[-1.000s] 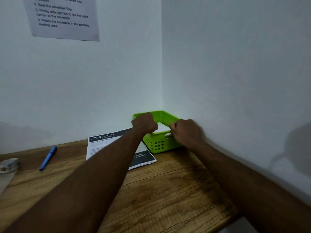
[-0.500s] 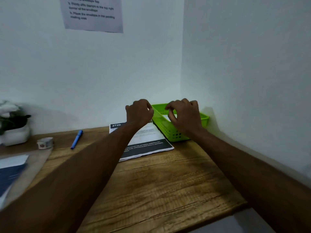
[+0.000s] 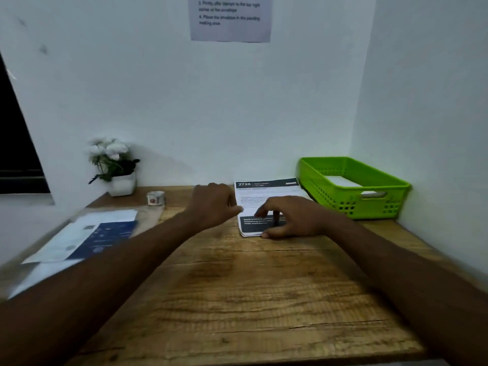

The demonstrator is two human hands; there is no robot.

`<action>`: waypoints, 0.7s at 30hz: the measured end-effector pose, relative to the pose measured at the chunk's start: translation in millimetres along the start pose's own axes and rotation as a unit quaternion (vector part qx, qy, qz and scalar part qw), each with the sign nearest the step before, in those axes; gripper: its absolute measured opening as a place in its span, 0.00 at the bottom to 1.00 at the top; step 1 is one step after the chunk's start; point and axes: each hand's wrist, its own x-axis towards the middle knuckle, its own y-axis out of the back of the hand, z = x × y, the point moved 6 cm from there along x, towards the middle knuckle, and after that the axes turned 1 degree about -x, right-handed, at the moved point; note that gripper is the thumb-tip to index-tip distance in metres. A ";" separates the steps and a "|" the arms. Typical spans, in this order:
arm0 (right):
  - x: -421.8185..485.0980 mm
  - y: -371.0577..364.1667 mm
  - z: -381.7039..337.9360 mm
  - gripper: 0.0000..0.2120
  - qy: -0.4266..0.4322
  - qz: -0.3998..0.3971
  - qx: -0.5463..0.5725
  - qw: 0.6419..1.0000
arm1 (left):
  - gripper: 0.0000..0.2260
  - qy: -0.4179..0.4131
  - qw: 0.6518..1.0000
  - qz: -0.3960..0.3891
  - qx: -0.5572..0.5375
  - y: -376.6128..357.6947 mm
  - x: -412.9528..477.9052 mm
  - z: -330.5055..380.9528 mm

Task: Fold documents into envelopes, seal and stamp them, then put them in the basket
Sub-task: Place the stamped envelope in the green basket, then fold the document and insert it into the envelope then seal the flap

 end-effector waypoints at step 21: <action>-1.2 13.3 -25.6 0.15 -0.032 0.180 0.004 0.983 | 0.08 -0.026 0.985 0.020 -0.172 -4.8 -42.5 -5.6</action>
